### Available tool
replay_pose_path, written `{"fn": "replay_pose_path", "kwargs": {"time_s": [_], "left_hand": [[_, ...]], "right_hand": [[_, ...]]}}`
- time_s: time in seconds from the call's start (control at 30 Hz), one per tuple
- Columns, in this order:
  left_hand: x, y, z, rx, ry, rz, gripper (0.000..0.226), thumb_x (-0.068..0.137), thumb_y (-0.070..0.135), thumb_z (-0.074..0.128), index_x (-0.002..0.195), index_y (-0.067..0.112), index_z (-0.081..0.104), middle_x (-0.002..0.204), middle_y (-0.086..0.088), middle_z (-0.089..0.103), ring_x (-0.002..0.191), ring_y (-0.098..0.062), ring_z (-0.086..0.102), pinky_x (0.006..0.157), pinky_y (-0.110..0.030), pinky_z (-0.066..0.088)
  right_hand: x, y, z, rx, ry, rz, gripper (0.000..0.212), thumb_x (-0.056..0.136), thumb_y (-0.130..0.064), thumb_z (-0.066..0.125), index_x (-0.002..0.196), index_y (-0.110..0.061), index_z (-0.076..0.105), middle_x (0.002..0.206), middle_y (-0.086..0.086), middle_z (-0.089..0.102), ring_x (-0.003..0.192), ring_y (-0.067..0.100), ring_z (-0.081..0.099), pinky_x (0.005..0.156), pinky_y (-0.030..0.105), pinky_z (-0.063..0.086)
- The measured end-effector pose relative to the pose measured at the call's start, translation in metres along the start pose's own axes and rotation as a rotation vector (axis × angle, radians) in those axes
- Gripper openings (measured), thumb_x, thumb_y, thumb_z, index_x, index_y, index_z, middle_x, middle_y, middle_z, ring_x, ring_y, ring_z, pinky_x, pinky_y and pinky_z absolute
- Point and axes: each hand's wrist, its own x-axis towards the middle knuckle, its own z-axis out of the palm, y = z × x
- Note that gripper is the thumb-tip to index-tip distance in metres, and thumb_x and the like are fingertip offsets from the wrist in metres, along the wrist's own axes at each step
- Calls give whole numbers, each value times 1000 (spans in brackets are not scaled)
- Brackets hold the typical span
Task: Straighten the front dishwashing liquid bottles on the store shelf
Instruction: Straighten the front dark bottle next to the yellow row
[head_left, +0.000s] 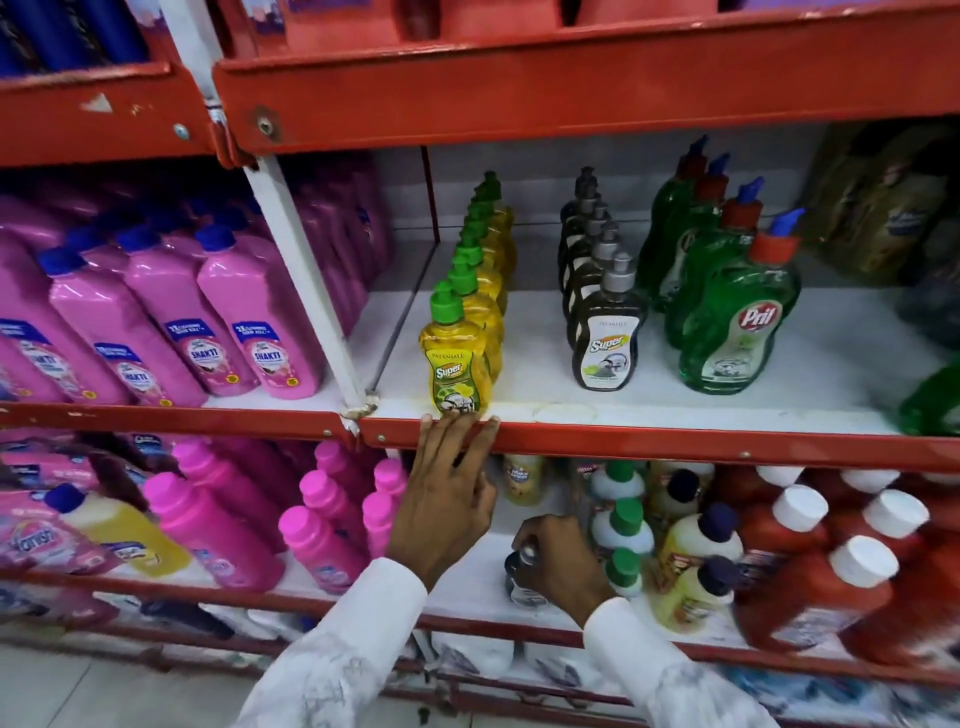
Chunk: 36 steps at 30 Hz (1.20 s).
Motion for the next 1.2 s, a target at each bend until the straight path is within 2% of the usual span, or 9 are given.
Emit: {"fn": "replay_pose_path", "kwargs": {"time_s": [0.13,0.3,0.43,0.53,0.63,0.73,0.83,0.97,1.2], "left_hand": [[1,4,1,-44,46,-13,61,84,13,59,142,19,41,143,-10,47,139,-27,34,122,-52,17],[4,11,7,-60,125,-57,50,83,19,58,132,12,52,134,-13,54,132,-31,44,117,-55,26],[8,21,12,-89,134,11,49,80,19,62,129,9,56,130,-12,60,128,-29,49,111,-50,38],[17,34,17,-112,142,25,54,77,14,70,129,10,56,129,-10,61,127,-23,47,111,-45,37],[19,41,20,-127,147,17,54,78,13,69,130,12,55,130,-9,61,126,-23,47,113,-44,34],[17,39,20,-146,136,21,59,78,9,71,133,13,52,132,-7,60,129,-19,43,116,-38,26],[17,38,19,-157,128,34,61,79,8,71,135,14,50,133,-6,59,131,-16,41,119,-34,20],[15,36,21,-150,116,37,62,81,11,69,139,17,45,136,-4,56,134,-17,42,120,-42,23],[14,38,24,-132,137,26,61,80,17,68,137,14,48,136,-5,54,134,-22,44,118,-49,29]], "right_hand": [[-29,-27,-63,92,148,-47,21,63,-24,78,81,-14,75,81,-1,78,72,13,70,72,34,59],[-64,-69,-172,188,359,-132,36,59,-20,86,94,-24,77,84,-13,78,74,0,71,74,20,60],[-78,-92,-238,204,495,-201,42,61,-19,88,101,-25,77,91,-10,79,76,0,73,76,20,61],[-69,-100,-269,214,558,-234,40,61,-18,88,100,-23,77,87,-10,79,75,0,74,75,24,63],[-47,-102,-276,197,545,-249,41,61,-18,88,101,-20,77,89,-7,80,74,1,74,75,27,64],[-23,-99,-272,160,485,-228,41,61,-17,89,101,-18,77,88,-5,80,71,1,74,71,21,63],[-4,-95,-262,108,430,-237,42,62,-19,89,102,-16,77,94,1,80,79,10,75,79,26,62],[13,-91,-252,71,393,-242,43,63,-21,88,104,-18,76,100,2,77,85,15,73,86,33,61],[15,-88,-248,106,384,-286,57,72,-17,85,125,-20,65,117,1,74,91,8,67,81,12,52]]}}
